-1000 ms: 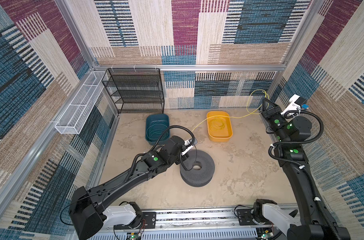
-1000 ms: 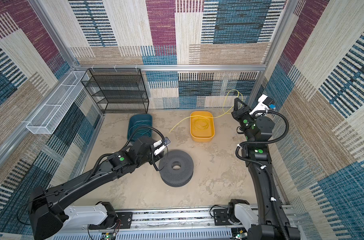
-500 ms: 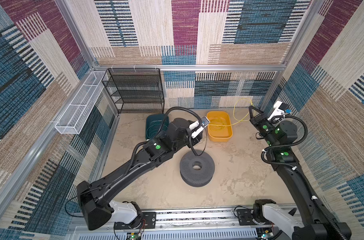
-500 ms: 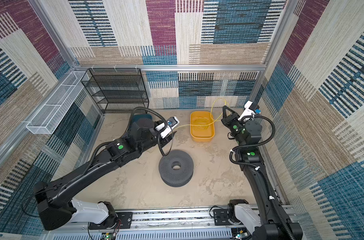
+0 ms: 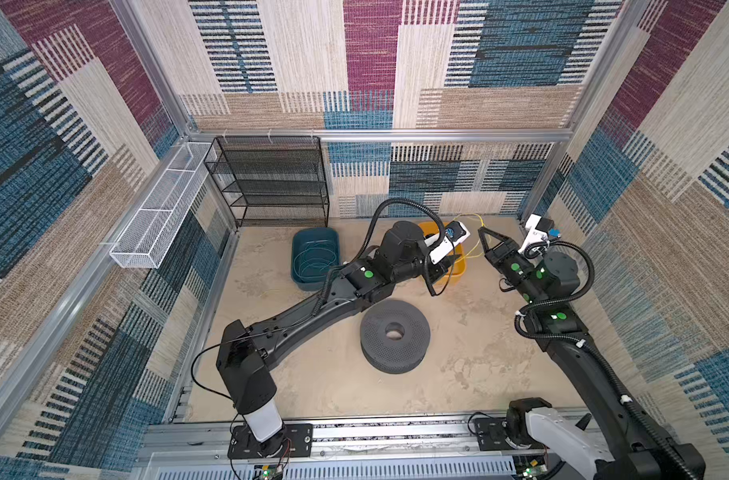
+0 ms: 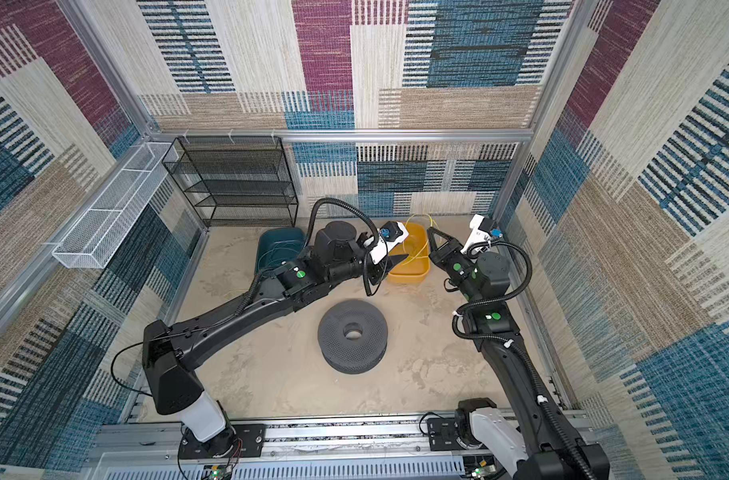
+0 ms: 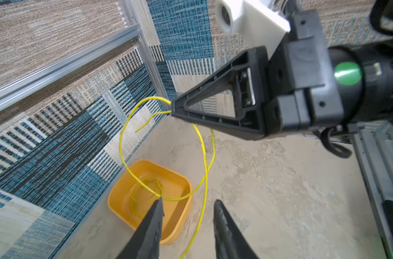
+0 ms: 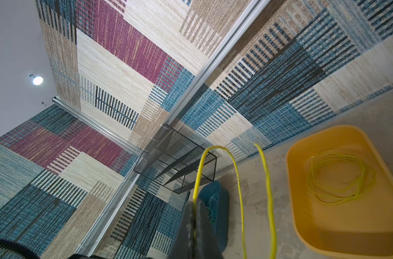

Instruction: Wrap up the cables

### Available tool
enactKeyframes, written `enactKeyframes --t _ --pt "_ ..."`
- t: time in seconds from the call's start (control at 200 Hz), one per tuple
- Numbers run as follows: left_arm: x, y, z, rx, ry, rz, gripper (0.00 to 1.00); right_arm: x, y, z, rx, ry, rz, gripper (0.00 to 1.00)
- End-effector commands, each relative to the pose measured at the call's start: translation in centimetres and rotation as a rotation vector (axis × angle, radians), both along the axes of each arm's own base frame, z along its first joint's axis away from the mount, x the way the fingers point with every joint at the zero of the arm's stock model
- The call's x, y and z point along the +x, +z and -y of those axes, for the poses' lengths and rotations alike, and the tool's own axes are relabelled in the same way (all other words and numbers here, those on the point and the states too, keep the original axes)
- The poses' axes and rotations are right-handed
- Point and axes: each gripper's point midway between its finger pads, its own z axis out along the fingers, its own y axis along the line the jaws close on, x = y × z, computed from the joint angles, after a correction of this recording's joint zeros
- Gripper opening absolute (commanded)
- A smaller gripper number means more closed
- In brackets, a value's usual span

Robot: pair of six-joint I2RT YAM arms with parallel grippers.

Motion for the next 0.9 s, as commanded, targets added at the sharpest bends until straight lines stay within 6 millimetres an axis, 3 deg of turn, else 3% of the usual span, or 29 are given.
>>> enactKeyframes --t 0.0,0.536,0.706,0.897 --pt "-0.1 1.8 1.3 -0.091 -0.040 -0.014 0.39 -0.4 1.1 -0.9 0.018 0.042 0.045 0.00" --pt "0.3 0.4 3.7 -0.096 -0.079 -0.083 0.33 -1.0 1.5 -2.0 0.020 0.082 0.058 0.00" --pt "0.6 0.4 3.5 -0.096 -0.054 -0.073 0.00 -1.0 1.1 -2.1 0.019 0.085 0.050 0.00" --pt "0.4 -0.2 3.4 -0.086 -0.056 -0.076 0.00 -1.0 0.7 -2.4 0.024 0.102 0.045 0.00"
